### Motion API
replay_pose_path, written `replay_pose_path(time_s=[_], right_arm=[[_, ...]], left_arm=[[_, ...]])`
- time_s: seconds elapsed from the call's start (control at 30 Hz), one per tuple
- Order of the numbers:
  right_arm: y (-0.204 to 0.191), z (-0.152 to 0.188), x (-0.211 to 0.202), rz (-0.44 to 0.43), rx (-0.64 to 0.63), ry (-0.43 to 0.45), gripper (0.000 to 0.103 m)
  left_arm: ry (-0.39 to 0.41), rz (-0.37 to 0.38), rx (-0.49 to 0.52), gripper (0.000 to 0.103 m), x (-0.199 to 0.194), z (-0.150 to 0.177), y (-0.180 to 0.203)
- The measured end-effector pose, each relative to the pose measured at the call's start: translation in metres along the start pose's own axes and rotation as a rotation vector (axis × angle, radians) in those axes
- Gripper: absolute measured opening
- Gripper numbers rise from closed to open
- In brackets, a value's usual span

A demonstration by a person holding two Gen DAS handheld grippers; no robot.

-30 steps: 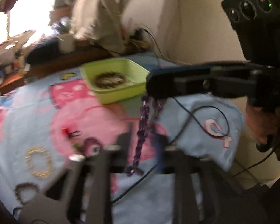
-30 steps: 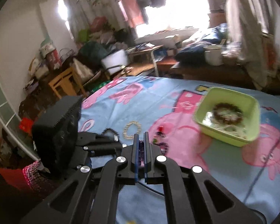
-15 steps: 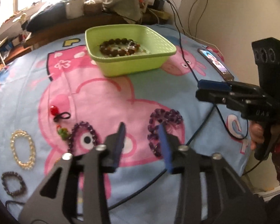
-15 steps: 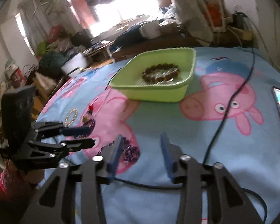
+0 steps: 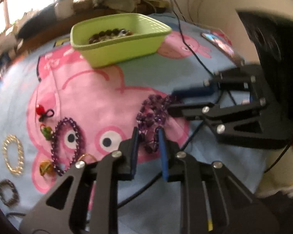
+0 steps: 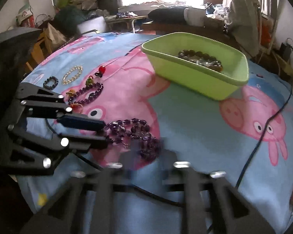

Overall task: Organize jewelry
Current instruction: 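Grasp the hanging purple necklace with the left gripper while the right gripper holds it, then lower the purple necklace into the green basket and open both grippers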

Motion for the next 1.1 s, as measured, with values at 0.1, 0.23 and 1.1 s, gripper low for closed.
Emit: replay_pose_path(time_s=[0.1, 0.23, 1.1], right_arm=[[0.005, -0.006, -0.008, -0.082, 0.065, 0.009, 0.000], [0.016, -0.029, -0.046, -0.178, 0.154, 0.114, 0.000], [0.105, -0.100, -0.030, -0.152, 0.406, 0.181, 0.005]], left_arm=[[0.021, 0.026, -0.025, 0.019, -0.010, -0.009, -0.008], [0.105, 0.046, 0.001, 0.019, -0.042, -0.033, -0.007], [0.137, -0.079, -0.203, 0.047, -0.044, -0.139, -0.100]])
Point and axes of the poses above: each gripper's, at about its wrist camera, not at the fingertips, and x roughly the way its jaws point, y to its right, z to its underside, the point moved 4 cm from there along x, roughly the way its jaws point, and after that the axes turned 6 degrees about -y, right-handed, at the moved point
